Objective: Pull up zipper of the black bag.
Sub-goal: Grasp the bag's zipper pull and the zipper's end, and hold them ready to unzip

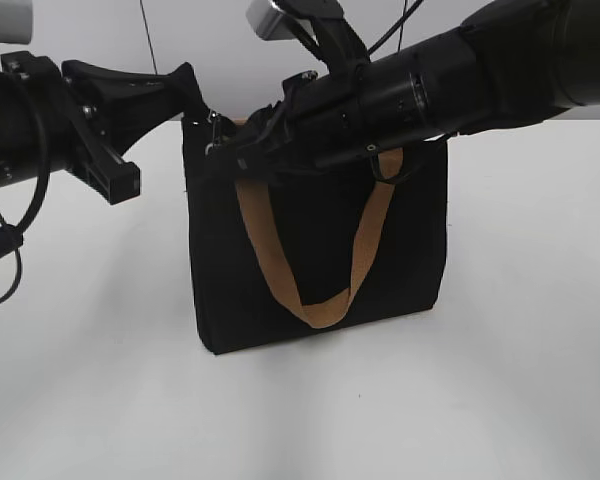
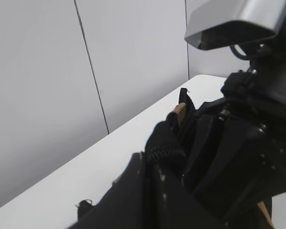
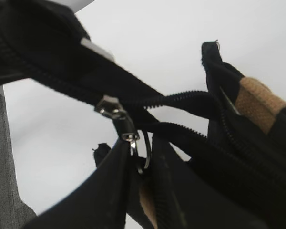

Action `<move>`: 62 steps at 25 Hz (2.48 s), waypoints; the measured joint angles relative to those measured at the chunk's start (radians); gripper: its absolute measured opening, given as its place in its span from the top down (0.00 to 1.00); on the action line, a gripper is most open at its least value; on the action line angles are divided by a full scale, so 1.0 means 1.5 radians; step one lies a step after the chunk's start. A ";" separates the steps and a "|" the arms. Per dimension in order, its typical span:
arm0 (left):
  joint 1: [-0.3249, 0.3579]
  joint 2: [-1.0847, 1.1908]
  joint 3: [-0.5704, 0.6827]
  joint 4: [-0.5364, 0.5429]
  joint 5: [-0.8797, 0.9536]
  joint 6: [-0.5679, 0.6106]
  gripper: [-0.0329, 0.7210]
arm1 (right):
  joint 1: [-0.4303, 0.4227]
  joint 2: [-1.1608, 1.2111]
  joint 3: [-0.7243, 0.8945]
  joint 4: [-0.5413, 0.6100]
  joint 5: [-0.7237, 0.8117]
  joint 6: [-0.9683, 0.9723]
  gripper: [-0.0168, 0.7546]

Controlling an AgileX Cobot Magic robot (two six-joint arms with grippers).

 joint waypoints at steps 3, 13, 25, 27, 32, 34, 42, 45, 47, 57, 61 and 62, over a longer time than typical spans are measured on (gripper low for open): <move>0.000 0.000 0.000 0.000 0.001 0.000 0.97 | 0.000 0.000 0.000 0.000 0.001 0.010 0.79; 0.000 0.000 0.000 0.000 0.001 0.000 0.97 | 0.000 0.000 0.000 0.000 0.001 0.051 0.79; 0.000 0.000 0.000 0.000 0.001 0.000 0.97 | 0.000 0.000 0.000 0.001 0.001 0.092 0.79; 0.000 0.000 0.000 0.000 0.001 0.000 0.97 | 0.000 0.000 0.000 0.001 0.001 0.094 0.79; 0.000 0.000 0.000 0.000 0.001 0.000 0.97 | 0.000 0.000 0.000 0.001 -0.003 0.070 0.79; 0.000 0.000 0.000 0.000 0.001 0.000 0.97 | 0.000 0.000 0.000 0.001 -0.003 0.064 0.79; 0.000 0.000 0.000 0.000 0.001 0.000 0.97 | 0.000 0.000 0.000 0.028 -0.005 0.063 0.79; 0.000 0.000 0.000 0.000 0.001 0.000 0.97 | 0.000 0.000 0.000 0.031 -0.006 0.063 0.79; 0.000 0.000 0.000 0.000 0.001 0.000 0.97 | 0.000 0.000 0.000 0.031 -0.006 0.063 0.79; 0.000 0.000 0.000 0.000 0.032 0.000 0.97 | -0.011 -0.010 0.000 0.027 -0.006 0.063 0.98; 0.000 0.000 0.000 0.000 0.078 0.000 0.97 | -0.045 -0.021 0.000 0.022 0.022 0.068 0.98; 0.000 0.000 0.000 -0.001 0.098 0.000 0.97 | -0.051 -0.021 0.000 0.016 0.035 0.074 0.98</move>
